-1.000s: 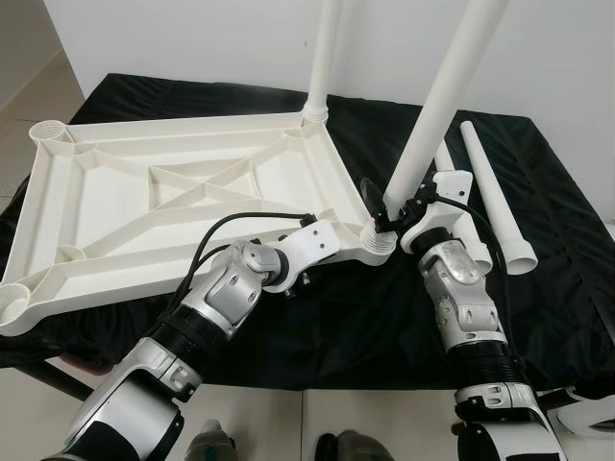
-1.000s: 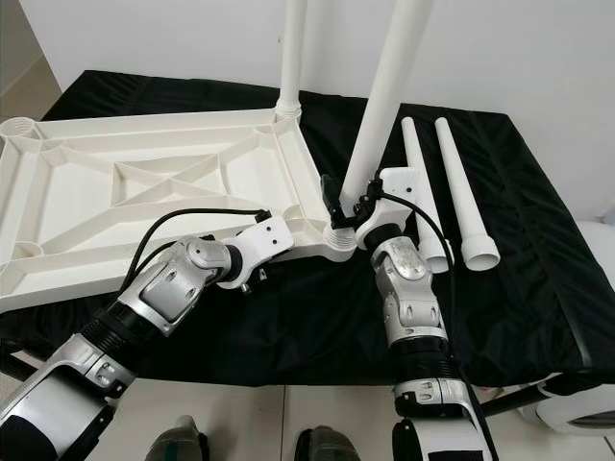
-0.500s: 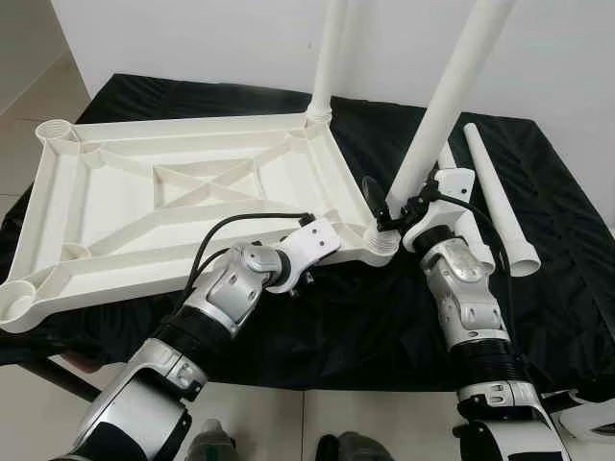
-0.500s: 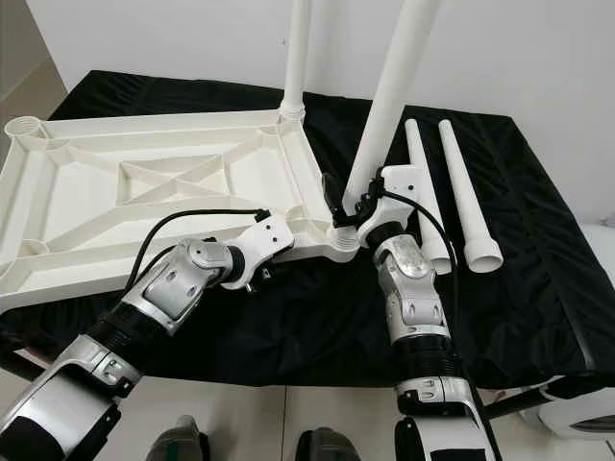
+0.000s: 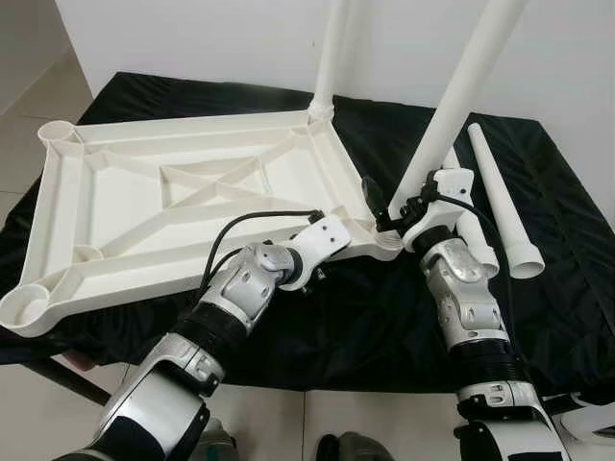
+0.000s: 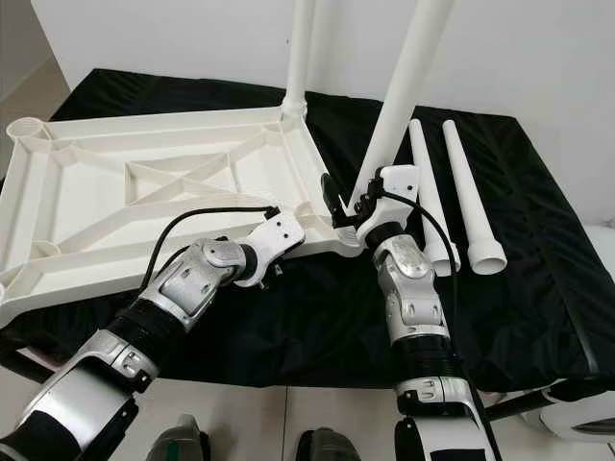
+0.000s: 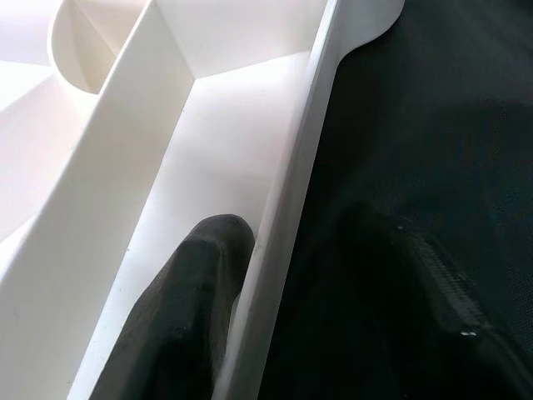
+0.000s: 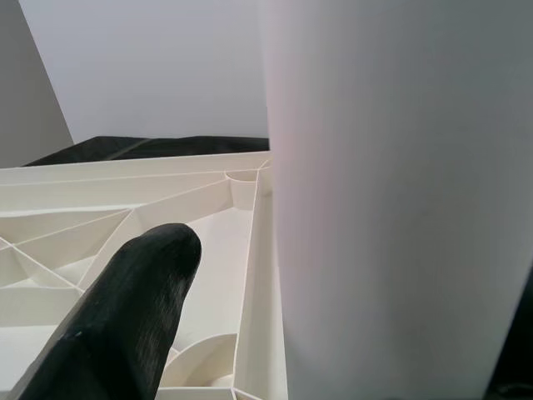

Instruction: Building children table

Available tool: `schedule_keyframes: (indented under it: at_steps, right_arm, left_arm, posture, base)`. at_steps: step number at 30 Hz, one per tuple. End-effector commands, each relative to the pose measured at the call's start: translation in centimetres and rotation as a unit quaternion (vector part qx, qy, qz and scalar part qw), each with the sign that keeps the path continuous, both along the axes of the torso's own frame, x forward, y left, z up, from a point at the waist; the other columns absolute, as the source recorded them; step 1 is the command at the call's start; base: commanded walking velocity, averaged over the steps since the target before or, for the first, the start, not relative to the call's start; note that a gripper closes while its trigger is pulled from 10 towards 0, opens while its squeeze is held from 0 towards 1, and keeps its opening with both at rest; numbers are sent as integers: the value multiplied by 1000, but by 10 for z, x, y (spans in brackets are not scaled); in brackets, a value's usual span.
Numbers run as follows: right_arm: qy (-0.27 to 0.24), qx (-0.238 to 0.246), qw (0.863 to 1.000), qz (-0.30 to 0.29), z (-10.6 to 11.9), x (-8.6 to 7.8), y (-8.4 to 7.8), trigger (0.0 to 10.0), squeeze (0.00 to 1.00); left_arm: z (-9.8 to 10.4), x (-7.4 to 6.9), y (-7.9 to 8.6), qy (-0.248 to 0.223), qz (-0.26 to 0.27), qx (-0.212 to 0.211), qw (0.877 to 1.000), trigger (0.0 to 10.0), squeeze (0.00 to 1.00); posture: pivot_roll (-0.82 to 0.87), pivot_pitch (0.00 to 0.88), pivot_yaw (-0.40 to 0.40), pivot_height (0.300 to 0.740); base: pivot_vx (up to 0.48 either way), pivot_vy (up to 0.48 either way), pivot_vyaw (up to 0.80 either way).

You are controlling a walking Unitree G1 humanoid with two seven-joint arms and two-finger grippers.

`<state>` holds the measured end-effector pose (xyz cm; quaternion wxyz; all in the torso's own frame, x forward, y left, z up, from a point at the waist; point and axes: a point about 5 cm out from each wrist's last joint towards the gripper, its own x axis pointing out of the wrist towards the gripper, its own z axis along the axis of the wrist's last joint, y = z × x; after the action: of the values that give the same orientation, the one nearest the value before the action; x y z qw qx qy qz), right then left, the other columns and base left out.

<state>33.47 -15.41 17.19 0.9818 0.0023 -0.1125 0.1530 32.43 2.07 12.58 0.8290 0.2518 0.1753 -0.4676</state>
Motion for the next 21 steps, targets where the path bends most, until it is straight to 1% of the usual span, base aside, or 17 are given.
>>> schedule_keyframes:
  at_steps: [1, 2, 3, 4, 5, 7, 8, 11, 12, 13, 14, 19, 21]
  right_arm:
    - [4, -2, 1000, -1, -3, -2, -1, 10000, 0]
    - [5, -3, 1000, -1, -3, -2, -2, 10000, 0]
    - [5, -3, 1000, -1, -4, -2, -2, 10000, 0]
    - [5, -3, 1000, -1, -4, -2, -2, 10000, 0]
    - [5, -3, 1000, -1, -4, -2, -1, 10000, 0]
    - [5, -3, 1000, -1, -4, -2, -1, 10000, 0]
    - [5, -2, 1000, 0, -4, -2, -1, 10000, 0]
    - [5, -3, 1000, 1, -4, -2, -1, 10000, 0]
    - [5, -3, 1000, 2, -4, -2, 0, 10000, 0]
    - [6, -5, 1000, 4, -4, -2, 0, 10000, 0]
    - [7, -7, 1000, 5, -5, -2, 0, 10000, 0]
    - [12, -14, 1000, 10, -8, -3, -1, 10000, 0]
    - [14, -18, 1000, 10, -9, -4, -2, 10000, 0]
  left_arm:
    - [-5, -1, -3, 5, 7, 1, 1000, 10000, 0]
    - [-5, -1, -3, 5, 6, -1, 1000, 10000, 0]
    - [-4, -1, -3, 4, 4, -4, 1000, 3020, 0]
    - [-4, -1, -3, 4, 4, -4, 1000, 3020, 0]
    - [-4, -1, -3, 4, 3, -7, 1000, 1686, 0]
    - [-4, -1, -3, 5, 2, -9, 1000, 1686, 0]
    - [-4, -1, -3, 4, 1, -10, 1000, 0, 0]
    - [-4, -1, -3, 0, -5, -8, 1000, 0, 0]
    - [-4, -1, -3, 0, -4, -6, 1000, 3765, 0]
    - [-6, -1, -2, 0, -3, -2, 1000, 8157, 0]
    - [-7, -1, -1, 0, -2, 1, 1000, 10000, 0]
    - [-10, -3, 1, 2, -7, 9, 1000, 10000, 0]
    - [-11, -4, 2, 3, -9, 8, 1000, 9843, 0]
  posture:
    - [14, 26, -40, 740]
    - [14, 26, -40, 740]
    - [14, 26, -39, 740]
    - [14, 26, -39, 740]
    - [15, 23, -39, 740]
    - [15, 23, -39, 740]
    - [15, 22, -40, 740]
    - [17, 21, -41, 740]
    - [17, 20, -43, 740]
    - [17, 19, -44, 740]
    - [17, 19, -45, 740]
    - [15, 16, -48, 740]
    - [14, 15, -48, 740]
  base:
    - [0, 0, 0]
    - [0, 0, 0]
    - [0, 0, 0]
    - [0, 0, 0]
    - [0, 0, 0]
    - [0, 0, 0]
    - [0, 0, 0]
    - [0, 0, 0]
    - [0, 0, 0]
    - [0, 0, 0]
    - [0, 0, 0]
    - [0, 0, 0]
    - [0, 0, 0]
